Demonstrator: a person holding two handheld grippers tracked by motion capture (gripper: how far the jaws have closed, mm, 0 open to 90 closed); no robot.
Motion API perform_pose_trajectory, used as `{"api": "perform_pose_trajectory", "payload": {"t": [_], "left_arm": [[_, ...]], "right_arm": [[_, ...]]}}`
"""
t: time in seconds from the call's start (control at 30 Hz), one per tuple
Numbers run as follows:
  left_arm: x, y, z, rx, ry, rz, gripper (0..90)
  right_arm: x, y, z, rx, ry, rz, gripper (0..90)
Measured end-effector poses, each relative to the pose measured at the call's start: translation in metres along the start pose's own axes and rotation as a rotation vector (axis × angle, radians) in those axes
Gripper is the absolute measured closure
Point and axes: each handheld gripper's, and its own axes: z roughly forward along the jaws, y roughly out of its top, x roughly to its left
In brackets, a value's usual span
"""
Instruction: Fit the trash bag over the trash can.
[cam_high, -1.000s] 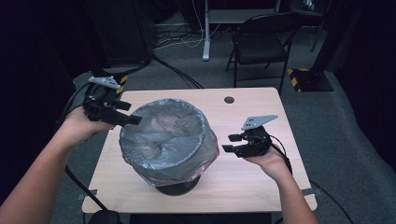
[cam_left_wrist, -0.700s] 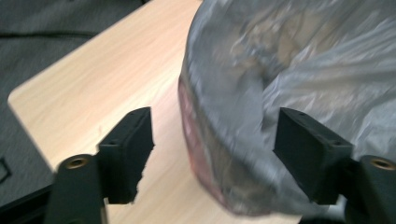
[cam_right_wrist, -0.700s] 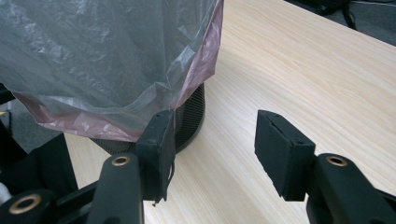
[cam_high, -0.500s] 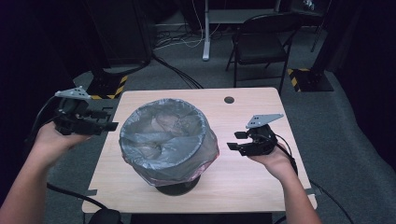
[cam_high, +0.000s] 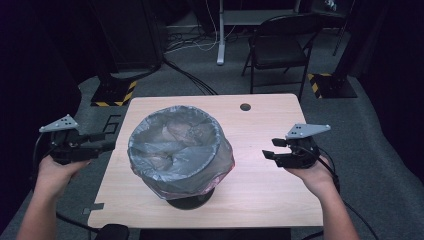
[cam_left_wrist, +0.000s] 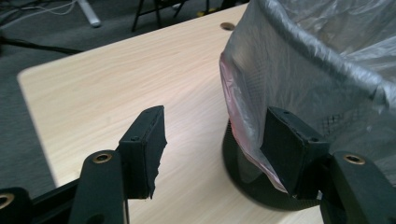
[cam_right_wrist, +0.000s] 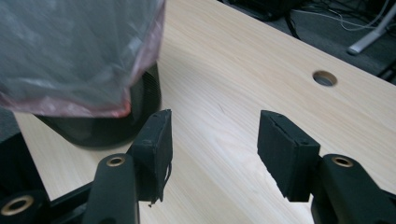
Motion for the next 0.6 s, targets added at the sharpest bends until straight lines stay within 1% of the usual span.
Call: {"api": "perform_pose_trajectory", "payload": {"t": [0.1, 0.2, 0.3, 0.33, 0.43, 0.53, 0.6], "left_arm": [[0.003, -0.013, 0.007, 0.014, 0.018, -0.005, 38.3], [0.004, -0.024, 0.015, 0.016, 0.018, -0.020, 37.5], [0.005, -0.036, 0.027, 0.037, 0.035, -0.015, 37.2], [0.005, -0.040, 0.031, 0.035, 0.033, -0.020, 36.6], [0.006, -0.050, 0.043, 0.008, 0.012, -0.046, 36.3], [0.005, -0.057, 0.056, 0.005, 0.018, -0.047, 35.7], [0.004, -0.061, 0.063, 0.002, 0.017, -0.051, 35.6]], "right_arm": [[-0.005, -0.011, -0.004, 0.007, -0.026, 0.012, 43.3], [-0.009, -0.023, -0.004, 0.030, -0.060, 0.019, 41.6], [-0.009, -0.031, -0.002, 0.042, -0.080, 0.014, 41.4], [-0.009, -0.035, -0.001, 0.038, -0.079, 0.018, 41.3], [-0.010, -0.046, 0.003, 0.017, -0.082, 0.044, 41.4], [-0.011, -0.058, 0.009, 0.029, -0.123, 0.059, 41.1], [-0.012, -0.065, 0.013, 0.053, -0.148, 0.058, 40.9]]}}
